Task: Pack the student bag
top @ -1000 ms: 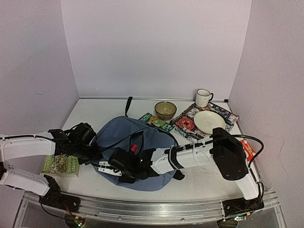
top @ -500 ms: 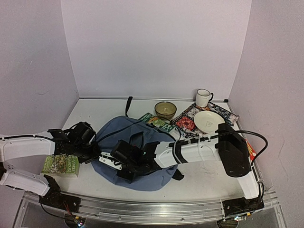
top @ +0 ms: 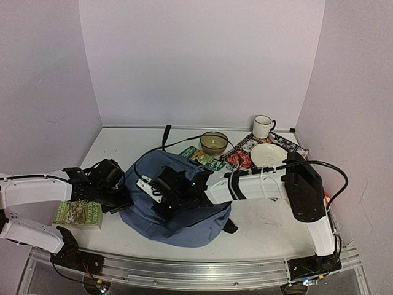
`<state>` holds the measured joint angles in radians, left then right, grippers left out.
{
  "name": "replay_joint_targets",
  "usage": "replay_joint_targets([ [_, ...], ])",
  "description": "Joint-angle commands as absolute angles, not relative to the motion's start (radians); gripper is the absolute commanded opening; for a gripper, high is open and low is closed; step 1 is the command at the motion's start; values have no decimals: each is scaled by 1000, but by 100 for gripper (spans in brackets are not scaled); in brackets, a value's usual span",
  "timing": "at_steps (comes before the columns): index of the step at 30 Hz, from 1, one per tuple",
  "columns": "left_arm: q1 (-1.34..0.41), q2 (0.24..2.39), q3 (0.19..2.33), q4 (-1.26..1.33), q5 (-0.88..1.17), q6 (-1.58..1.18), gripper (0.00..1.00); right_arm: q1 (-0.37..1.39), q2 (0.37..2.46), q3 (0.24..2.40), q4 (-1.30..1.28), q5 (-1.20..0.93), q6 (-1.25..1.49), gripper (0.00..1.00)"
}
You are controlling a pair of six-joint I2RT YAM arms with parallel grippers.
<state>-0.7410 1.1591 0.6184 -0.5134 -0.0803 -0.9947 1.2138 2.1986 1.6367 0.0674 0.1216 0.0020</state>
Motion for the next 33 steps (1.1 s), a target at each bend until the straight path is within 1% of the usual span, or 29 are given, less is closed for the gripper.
replay_joint_targets([
  [1,-744,1177,592,-494,-84,-991,34,1197,2088,1642,63,153,61,0],
  [7,-744,1152,600,-485,-89,-981,33,1165,2032,1626,72,210,171,0],
  [11,-748,1093,612,-453,-83,-909,34,1160,2034,1631,86,179,194,0],
  [16,-783,954,572,-328,-72,-801,40,1157,2047,1638,96,141,222,0],
  [21,-837,848,477,-163,-62,-725,50,1149,2047,1636,105,101,263,0],
  [26,-863,848,404,-34,-48,-649,57,1146,2043,1632,113,71,283,0],
  [33,-888,876,308,170,-11,-554,62,1129,2024,1619,115,30,325,0],
])
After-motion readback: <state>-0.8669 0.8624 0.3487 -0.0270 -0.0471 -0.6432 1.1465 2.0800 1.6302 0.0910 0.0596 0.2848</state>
